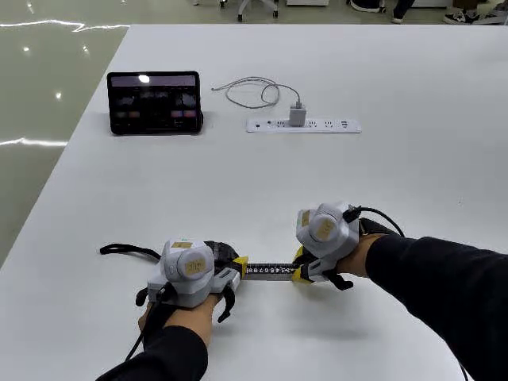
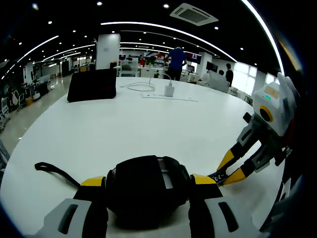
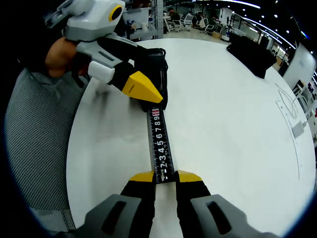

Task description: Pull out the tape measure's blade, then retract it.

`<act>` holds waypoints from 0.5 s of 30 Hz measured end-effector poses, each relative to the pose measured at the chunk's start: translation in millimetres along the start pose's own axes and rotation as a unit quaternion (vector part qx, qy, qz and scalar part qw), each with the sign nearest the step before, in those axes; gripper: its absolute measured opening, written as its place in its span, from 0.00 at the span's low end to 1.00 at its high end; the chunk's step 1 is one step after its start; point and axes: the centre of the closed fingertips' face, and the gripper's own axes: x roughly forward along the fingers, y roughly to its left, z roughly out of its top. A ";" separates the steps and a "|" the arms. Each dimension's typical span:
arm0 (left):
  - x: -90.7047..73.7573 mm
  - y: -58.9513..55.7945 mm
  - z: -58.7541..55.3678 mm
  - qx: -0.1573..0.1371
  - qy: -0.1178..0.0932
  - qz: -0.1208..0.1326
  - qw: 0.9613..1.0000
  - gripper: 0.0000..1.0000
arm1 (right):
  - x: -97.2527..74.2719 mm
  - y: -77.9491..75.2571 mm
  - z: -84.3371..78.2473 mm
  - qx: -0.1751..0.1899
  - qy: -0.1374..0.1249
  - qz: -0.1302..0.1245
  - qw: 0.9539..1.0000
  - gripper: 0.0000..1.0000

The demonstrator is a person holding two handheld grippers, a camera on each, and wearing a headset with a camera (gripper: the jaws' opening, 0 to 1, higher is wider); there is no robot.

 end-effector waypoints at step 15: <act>0.3 0.5 -0.3 -0.002 0.000 0.000 1.000 0.62 | 4.0 -0.8 7.5 0.007 -0.008 0.007 1.000 0.11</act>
